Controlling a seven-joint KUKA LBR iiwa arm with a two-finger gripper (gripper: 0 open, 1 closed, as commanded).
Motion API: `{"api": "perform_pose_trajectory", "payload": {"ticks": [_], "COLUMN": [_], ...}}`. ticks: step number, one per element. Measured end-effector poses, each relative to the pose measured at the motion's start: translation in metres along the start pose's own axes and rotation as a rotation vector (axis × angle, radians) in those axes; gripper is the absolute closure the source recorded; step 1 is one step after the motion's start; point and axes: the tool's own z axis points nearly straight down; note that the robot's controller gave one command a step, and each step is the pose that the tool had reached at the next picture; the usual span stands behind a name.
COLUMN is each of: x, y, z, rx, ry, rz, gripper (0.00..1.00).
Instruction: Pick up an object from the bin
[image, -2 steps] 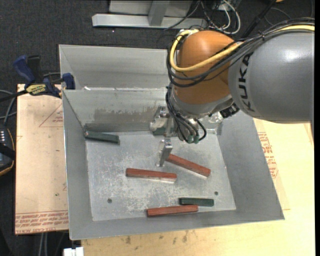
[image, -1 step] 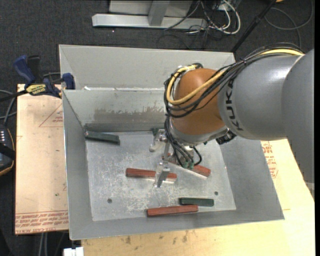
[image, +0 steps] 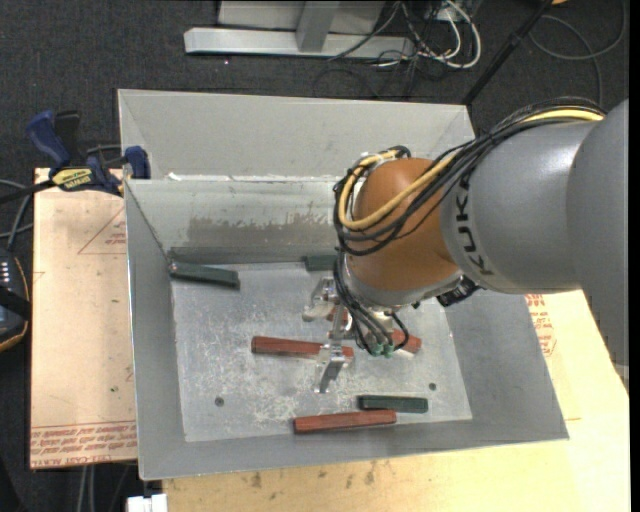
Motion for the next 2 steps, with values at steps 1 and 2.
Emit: {"api": "perform_pose_trajectory", "payload": {"ticks": [1, 2], "x": [-0.006, -0.014], "y": [0.027, 0.031], "z": [-0.006, 0.062], "rx": [-0.002, -0.003], "ry": [-0.006, -0.010], "rz": [0.135, 0.140], "gripper": [0.00, 0.00]}}
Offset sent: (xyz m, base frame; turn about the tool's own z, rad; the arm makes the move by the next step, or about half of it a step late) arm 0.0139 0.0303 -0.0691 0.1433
